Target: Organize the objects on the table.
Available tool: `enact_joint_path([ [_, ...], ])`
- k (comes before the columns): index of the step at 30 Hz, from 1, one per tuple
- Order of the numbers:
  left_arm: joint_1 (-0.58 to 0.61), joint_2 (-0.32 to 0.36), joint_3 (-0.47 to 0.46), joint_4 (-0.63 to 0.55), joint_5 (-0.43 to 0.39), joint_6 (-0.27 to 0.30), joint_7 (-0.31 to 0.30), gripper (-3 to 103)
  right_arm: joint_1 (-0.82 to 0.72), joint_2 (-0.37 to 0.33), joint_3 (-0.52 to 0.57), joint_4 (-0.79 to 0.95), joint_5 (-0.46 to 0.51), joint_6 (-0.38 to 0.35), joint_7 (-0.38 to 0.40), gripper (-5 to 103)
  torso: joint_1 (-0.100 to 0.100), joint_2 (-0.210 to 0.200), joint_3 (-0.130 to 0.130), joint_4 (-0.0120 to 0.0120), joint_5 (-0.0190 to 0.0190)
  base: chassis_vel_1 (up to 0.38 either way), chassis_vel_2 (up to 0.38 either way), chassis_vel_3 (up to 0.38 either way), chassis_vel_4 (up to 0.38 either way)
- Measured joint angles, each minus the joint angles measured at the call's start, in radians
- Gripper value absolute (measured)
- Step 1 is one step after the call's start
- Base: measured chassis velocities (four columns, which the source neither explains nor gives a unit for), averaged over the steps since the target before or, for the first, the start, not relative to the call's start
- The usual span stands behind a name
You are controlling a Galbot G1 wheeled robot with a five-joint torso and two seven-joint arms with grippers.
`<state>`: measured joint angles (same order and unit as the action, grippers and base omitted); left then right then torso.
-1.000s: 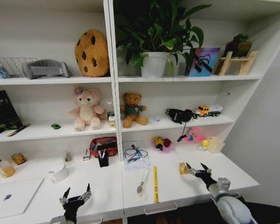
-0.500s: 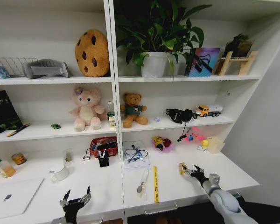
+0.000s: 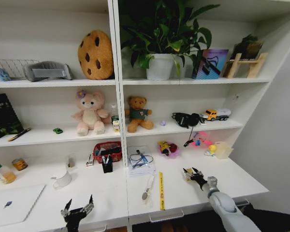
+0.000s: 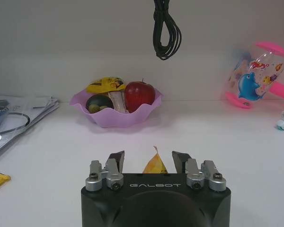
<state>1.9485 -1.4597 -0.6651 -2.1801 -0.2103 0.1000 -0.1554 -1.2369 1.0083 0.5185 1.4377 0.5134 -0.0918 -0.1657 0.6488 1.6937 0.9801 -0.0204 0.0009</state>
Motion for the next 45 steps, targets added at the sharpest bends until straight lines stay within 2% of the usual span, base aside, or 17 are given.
enact_joint_path([
  [1,-0.001,0.0,0.0,0.0,0.0,0.0,0.0,100,-0.003,-0.001,0.003,0.003,0.0,-0.001,0.001,54,0.0,0.0,0.0,0.0,-0.0001,0.0,0.0,0.0,0.0],
  [2,-0.001,0.0,0.0,0.0,0.0,0.0,0.0,100,-0.003,-0.001,0.003,0.003,0.0,-0.001,0.001,54,0.0,0.0,0.0,0.0,-0.0001,0.0,0.0,0.0,0.0],
  [4,0.0,0.0,-0.002,0.0,0.0,0.001,-0.001,100,-0.006,-0.002,0.01,0.006,0.0,-0.006,0.005,42,0.0,0.0,0.0,0.0001,0.0,0.0,0.0,0.0,0.0],
  [5,0.0,0.0,-0.002,0.0,0.0,0.001,-0.001,100,-0.006,-0.002,0.01,0.006,0.0,-0.006,0.005,42,0.0,0.0,0.0,0.0001,0.0,0.0,0.0,0.0,0.0],
  [7,0.0,0.0,-0.004,-0.001,0.0,0.001,-0.002,100,-0.011,-0.002,0.017,0.009,0.001,-0.011,0.009,32,0.0,0.0,0.0,0.0001,0.0,0.0,0.0,0.0,0.0],
  [8,0.0,0.0,-0.004,-0.001,0.0,0.001,-0.002,100,-0.011,-0.002,0.017,0.009,0.001,-0.011,0.009,32,0.0,0.0,0.0,0.0001,0.0,0.0,0.0,0.0,0.0],
  [11,0.0,-0.002,-0.004,-0.003,0.0,0.0,-0.002,100,-0.024,0.001,0.023,0.013,0.0,-0.015,0.011,15,0.0,0.0,0.0,0.0,0.0,0.0,0.0,0.0,0.0],
  [14,0.0,-0.006,-0.002,-0.004,0.003,0.0,-0.002,100,-0.031,0.003,0.025,0.018,0.0,-0.018,0.011,10,0.0,0.0,0.0,0.0,0.0,0.0,0.0,0.0,0.0],
  [15,0.001,-0.009,0.002,-0.006,0.007,-0.001,-0.003,100,-0.033,0.004,0.025,0.021,0.0,-0.018,0.01,2,0.0,0.0,0.0,0.0,0.0001,0.0,0.0,0.0,0.0],
  [25,0.016,-0.016,0.008,0.003,0.028,-0.004,-0.003,100,0.062,-0.032,0.011,0.05,0.057,-0.03,0.005,0,0.0,0.0,0.0,0.0003,0.0001,0.0,0.0,0.0,0.0],
  [28,0.024,-0.014,0.019,0.017,0.053,-0.006,0.002,100,0.128,-0.052,-0.021,0.016,0.078,-0.029,-0.019,0,0.0,0.0,0.0,0.0001,-0.0001,0.0,0.0,0.0,0.0],
  [33,0.029,0.004,0.009,0.029,0.057,-0.007,0.004,100,0.184,-0.049,-0.052,-0.01,0.078,-0.027,-0.027,0,0.0,0.0,0.0,0.0,0.0,0.0,0.0,0.0,0.0],
  [40,0.042,0.007,-0.006,0.036,0.062,-0.006,0.003,100,0.32,-0.028,-0.156,-0.117,0.073,-0.011,-0.041,0,0.0,0.0,0.0,0.0,-0.0001,0.0,0.0,0.0,0.0],
  [42,0.057,-0.013,0.0,0.038,0.086,-0.01,0.005,100,0.416,0.004,-0.216,-0.217,0.061,0.006,-0.05,0,0.0,0.0,0.0,0.0001,0.0001,0.0,0.0,0.0,0.0],
  [44,0.061,-0.019,0.001,0.038,0.092,-0.013,0.007,100,0.451,0.02,-0.232,-0.253,0.054,0.012,-0.053,0,0.0,0.0,0.0,0.0001,0.0,0.0,0.0,0.0,0.0],
  [45,0.064,-0.028,-0.002,0.038,0.095,-0.016,0.009,100,0.508,0.053,-0.252,-0.315,0.042,0.021,-0.059,0,0.0,0.0,0.0,0.0005,-0.0001,0.0,0.0,0.0,0.0],
])
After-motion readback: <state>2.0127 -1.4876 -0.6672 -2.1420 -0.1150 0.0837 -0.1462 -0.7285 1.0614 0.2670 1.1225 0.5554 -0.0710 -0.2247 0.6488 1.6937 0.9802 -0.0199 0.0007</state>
